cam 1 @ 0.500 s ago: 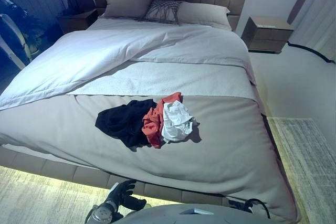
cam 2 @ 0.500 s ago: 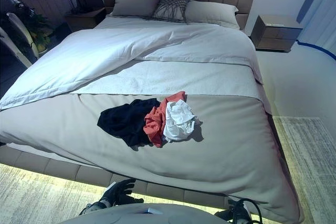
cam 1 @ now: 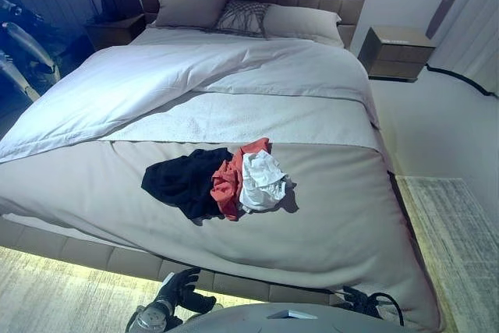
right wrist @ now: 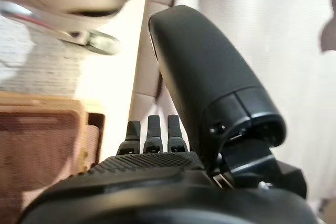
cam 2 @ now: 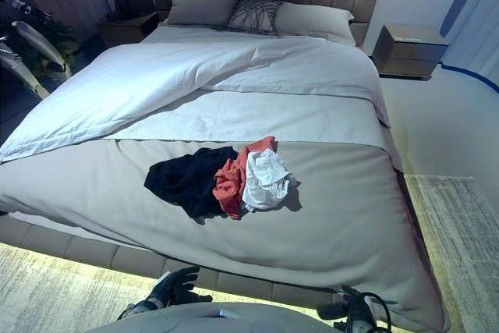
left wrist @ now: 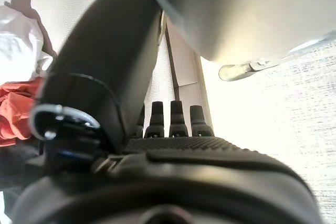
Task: Pick up the clothes from the bed and place them into the basket
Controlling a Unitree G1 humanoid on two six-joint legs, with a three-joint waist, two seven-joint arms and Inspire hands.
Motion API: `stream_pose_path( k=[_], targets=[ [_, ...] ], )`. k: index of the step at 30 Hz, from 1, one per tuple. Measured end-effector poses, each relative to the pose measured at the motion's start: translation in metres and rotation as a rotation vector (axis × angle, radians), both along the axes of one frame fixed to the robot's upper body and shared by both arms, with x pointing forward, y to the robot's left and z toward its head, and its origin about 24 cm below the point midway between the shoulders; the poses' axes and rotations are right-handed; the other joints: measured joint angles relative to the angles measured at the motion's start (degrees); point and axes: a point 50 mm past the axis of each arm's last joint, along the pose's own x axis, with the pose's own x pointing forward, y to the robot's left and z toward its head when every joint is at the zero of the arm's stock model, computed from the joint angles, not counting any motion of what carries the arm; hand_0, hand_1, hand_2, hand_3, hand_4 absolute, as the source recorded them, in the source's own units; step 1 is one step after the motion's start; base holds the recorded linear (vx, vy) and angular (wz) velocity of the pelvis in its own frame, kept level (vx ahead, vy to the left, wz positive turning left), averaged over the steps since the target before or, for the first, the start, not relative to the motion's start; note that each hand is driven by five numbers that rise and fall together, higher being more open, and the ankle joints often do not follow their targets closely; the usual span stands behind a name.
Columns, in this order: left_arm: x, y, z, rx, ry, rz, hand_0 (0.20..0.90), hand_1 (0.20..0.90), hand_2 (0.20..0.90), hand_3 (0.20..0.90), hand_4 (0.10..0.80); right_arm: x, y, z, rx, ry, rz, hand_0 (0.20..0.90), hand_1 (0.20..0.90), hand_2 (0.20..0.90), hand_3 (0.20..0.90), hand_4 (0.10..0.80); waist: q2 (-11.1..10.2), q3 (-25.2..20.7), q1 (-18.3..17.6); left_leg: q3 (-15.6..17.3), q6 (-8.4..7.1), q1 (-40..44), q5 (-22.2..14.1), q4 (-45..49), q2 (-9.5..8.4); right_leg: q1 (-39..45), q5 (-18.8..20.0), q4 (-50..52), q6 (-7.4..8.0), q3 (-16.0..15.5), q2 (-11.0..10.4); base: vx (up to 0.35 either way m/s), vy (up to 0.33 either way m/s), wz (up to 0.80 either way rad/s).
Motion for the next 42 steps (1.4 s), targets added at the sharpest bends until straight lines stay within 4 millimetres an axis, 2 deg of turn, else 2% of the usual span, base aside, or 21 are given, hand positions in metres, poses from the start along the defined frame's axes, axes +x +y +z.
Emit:
stream_pose_path(
  k=[4,10,13,14,15,16,17,18,19,20,22,26,28,30,32,36,42],
  targets=[
    [0.000,0.004,0.001,0.020,-0.003,0.005,0.900,0.900,0.900,0.900,0.800,0.020,-0.007,0.007,-0.037,-0.060,0.018,0.900,0.900,0.900,0.900,0.800,-0.8,0.3,0.5,-0.1,-0.11,0.0,0.0,0.0,0.02,0.1,0.0,0.0,0.01,-0.1,0.0,0.079,-0.091,0.02],
    [0.006,0.017,0.005,0.052,-0.018,0.010,0.900,0.900,0.900,0.900,0.800,0.063,-0.025,0.028,-0.113,-0.184,0.089,0.900,0.900,0.900,0.900,0.800,-3.4,1.6,2.4,-0.7,-0.03,0.0,0.0,0.0,-0.04,0.6,-0.1,0.0,0.21,-0.7,0.0,0.079,-0.097,0.05],
    [0.022,0.025,0.012,0.083,-0.054,-0.032,0.900,0.900,0.900,0.900,0.800,0.096,-0.034,0.044,-0.152,-0.239,0.167,0.900,0.900,0.900,0.900,0.800,-4.1,2.4,3.7,-1.0,0.07,-2.6,0.8,0.1,0.01,-2.0,-0.1,0.4,0.24,-1.2,0.1,-0.170,-0.140,0.06],
    [0.029,0.030,0.015,0.100,-0.064,-0.042,0.900,0.900,0.900,0.900,0.800,0.113,-0.038,0.053,-0.165,-0.280,0.182,0.900,0.900,0.900,0.900,0.800,-4.4,3.2,4.1,-1.6,0.02,-4.3,1.4,0.2,0.05,-3.5,0.1,0.6,0.58,-1.7,0.2,-0.394,-0.163,0.23],
    [0.040,0.034,0.019,0.119,-0.085,-0.054,0.900,0.900,0.900,0.900,0.800,0.130,-0.041,0.064,-0.189,-0.317,0.207,0.900,0.900,0.900,0.900,0.800,-4.1,4.5,4.3,-2.4,-0.68,-6.4,2.5,1.0,0.05,-5.3,0.3,1.4,0.79,-2.3,0.3,-0.470,-0.161,0.41],
    [0.057,0.037,0.025,0.147,-0.102,-0.083,0.900,0.900,0.900,0.900,0.800,0.160,-0.049,0.084,-0.243,-0.362,0.265,0.900,0.900,0.900,0.900,0.800,-4.0,6.6,4.5,-3.2,-0.95,-11.9,2.7,5.5,-0.05,-9.8,0.3,5.3,0.85,-3.7,0.3,-0.378,-0.074,0.55],
    [0.080,0.039,0.035,0.165,-0.151,-0.103,0.900,0.900,0.900,0.900,0.800,0.193,-0.060,0.115,-0.300,-0.441,0.282,0.900,0.900,0.900,0.900,0.800,-2.3,9.7,4.7,-3.1,-1.29,-17.2,2.5,9.6,-0.11,-14.1,0.2,8.6,0.97,-4.9,0.1,-0.178,-0.031,0.55],
    [0.090,0.039,0.039,0.172,-0.175,-0.108,0.900,0.900,0.900,0.900,0.800,0.206,-0.065,0.130,-0.324,-0.481,0.279,0.900,0.900,0.900,0.900,0.800,-1.6,11.2,4.9,-3.3,-1.31,-18.7,2.5,10.4,-0.16,-15.0,0.1,9.1,0.98,-5.2,0.2,-0.079,-0.011,0.41],
    [0.104,0.040,0.046,0.179,-0.215,-0.099,0.900,0.900,0.900,0.900,0.800,0.231,-0.071,0.161,-0.367,-0.565,0.276,0.900,0.900,0.900,0.900,0.800,-0.3,14.1,6.2,-3.6,-2.29,-20.7,3.2,11.4,-0.14,-17.1,-0.2,10.5,0.78,-5.7,0.1,-0.026,-0.009,0.16],
    [0.113,0.040,0.052,0.183,-0.245,-0.087,0.900,0.900,0.900,0.900,0.800,0.251,-0.075,0.189,-0.400,-0.639,0.286,0.900,0.900,0.900,0.900,0.800,1.2,17.1,7.1,-3.6,-2.52,-21.6,3.3,12.4,-0.02,-18.5,-0.6,12.6,0.30,-5.6,0.0,-0.021,-0.010,0.10],
    [0.115,0.044,0.054,0.197,-0.255,-0.064,0.900,0.900,0.900,0.900,0.800,0.271,-0.073,0.220,-0.429,-0.726,0.306,0.900,0.900,0.900,0.900,0.800,2.9,20.5,9.0,-3.9,-3.40,-21.9,2.9,12.5,-0.07,-20.0,-2.6,16.4,-0.32,-6.1,-0.5,-0.008,-0.021,0.14],
    [0.097,0.065,0.052,0.255,-0.209,-0.018,0.900,0.900,0.900,0.900,0.800,0.291,-0.068,0.256,-0.470,-0.800,0.344,0.900,0.900,0.900,0.900,0.800,2.7,23.1,11.9,-3.5,-2.37,-28.2,1.2,17.6,-0.44,-28.1,-8.3,27.9,-1.98,-7.3,-3.3,0.021,0.005,0.30],
    [0.087,0.072,0.048,0.262,-0.176,0.023,0.900,0.900,0.900,0.900,0.800,0.299,-0.069,0.276,-0.508,-0.818,0.371,0.900,0.900,0.900,0.900,0.800,2.7,24.7,12.9,-3.6,-1.59,-31.3,0.2,20.8,-1.30,-31.3,-10.7,32.6,-1.91,-7.3,-4.8,0.115,0.014,0.18],
    [0.077,0.075,0.045,0.262,-0.157,0.047,0.900,0.900,0.900,0.900,0.800,0.305,-0.071,0.298,-0.568,-0.836,0.407,0.900,0.900,0.900,0.900,0.800,2.8,26.0,14.1,-3.7,-1.10,-34.5,-0.2,25.0,-2.13,-34.7,-11.8,37.4,-2.54,-7.0,-6.2,0.025,0.024,0.11],
    [0.071,0.077,0.044,0.251,-0.146,0.057,0.900,0.900,0.900,0.900,0.800,0.310,-0.070,0.311,-0.592,-0.841,0.407,0.900,0.900,0.900,0.900,0.800,3.0,27.2,15.1,-3.8,-1.17,-35.9,-0.6,27.1,-2.15,-35.9,-12.3,39.1,-2.84,-7.0,-6.6,0.003,0.012,0.02],
    [0.072,0.074,0.044,0.217,-0.165,0.030,0.900,0.900,0.900,0.900,0.800,0.313,-0.073,0.320,-0.655,-0.785,0.406,0.900,0.900,0.900,0.900,0.800,3.3,27.6,15.9,-3.8,-1.30,-38.6,-1.1,29.0,-2.08,-38.6,-12.5,40.7,-3.07,-6.7,-7.0,-0.027,0.031,-0.02],
    [0.089,0.066,0.053,0.170,-0.259,-0.001,0.900,0.900,0.900,0.900,0.800,0.321,-0.070,0.343,-0.640,-0.771,0.419,0.900,0.900,0.900,0.900,0.800,4.4,28.1,15.5,-3.5,-1.49,-41.7,-1.3,30.2,-2.03,-42.3,-12.8,43.3,-3.02,-6.4,-7.9,-0.019,0.017,-0.02]
  ],
)
